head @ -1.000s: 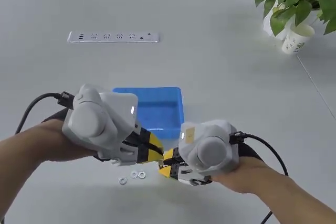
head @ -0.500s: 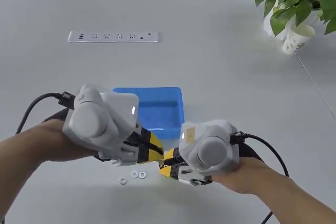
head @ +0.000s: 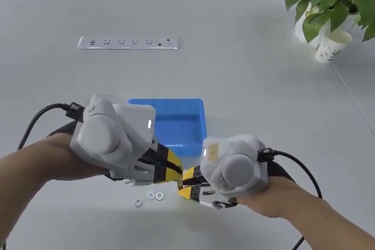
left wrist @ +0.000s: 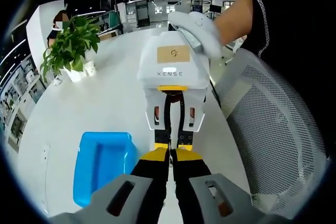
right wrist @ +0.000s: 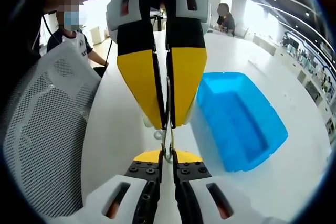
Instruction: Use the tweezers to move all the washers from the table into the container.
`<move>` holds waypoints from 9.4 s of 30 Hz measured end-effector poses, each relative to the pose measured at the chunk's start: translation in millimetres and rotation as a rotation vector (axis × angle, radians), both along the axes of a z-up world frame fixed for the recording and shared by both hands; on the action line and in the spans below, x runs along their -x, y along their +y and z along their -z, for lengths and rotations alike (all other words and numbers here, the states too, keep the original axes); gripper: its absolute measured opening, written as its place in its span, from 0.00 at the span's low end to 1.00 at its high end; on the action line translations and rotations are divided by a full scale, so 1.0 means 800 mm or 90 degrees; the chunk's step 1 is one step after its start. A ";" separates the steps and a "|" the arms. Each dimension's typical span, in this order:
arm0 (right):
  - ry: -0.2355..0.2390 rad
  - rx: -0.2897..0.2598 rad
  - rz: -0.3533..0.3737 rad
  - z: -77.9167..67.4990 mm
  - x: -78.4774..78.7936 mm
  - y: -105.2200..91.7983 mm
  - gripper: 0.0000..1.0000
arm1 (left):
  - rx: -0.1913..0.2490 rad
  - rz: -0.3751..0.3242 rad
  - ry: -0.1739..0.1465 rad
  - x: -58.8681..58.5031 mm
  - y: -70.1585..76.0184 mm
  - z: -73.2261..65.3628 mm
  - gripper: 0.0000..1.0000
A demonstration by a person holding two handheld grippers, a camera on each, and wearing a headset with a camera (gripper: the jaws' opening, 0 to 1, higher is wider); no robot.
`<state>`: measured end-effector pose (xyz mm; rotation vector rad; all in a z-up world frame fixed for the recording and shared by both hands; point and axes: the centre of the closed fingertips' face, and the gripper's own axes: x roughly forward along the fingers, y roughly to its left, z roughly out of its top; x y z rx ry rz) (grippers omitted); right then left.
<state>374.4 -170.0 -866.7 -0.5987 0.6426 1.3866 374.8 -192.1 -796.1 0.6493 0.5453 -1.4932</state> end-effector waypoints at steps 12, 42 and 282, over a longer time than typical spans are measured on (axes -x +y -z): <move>-0.006 0.002 -0.014 -0.023 -0.001 0.001 0.09 | 0.012 -0.010 -0.002 -0.001 0.003 -0.023 0.06; -0.050 -0.019 -0.021 -0.084 -0.049 0.003 0.09 | 0.001 -0.016 -0.033 -0.041 0.002 -0.084 0.06; 0.020 -0.014 -0.066 0.003 0.017 0.050 0.10 | -0.089 -0.016 0.061 0.014 0.048 0.007 0.06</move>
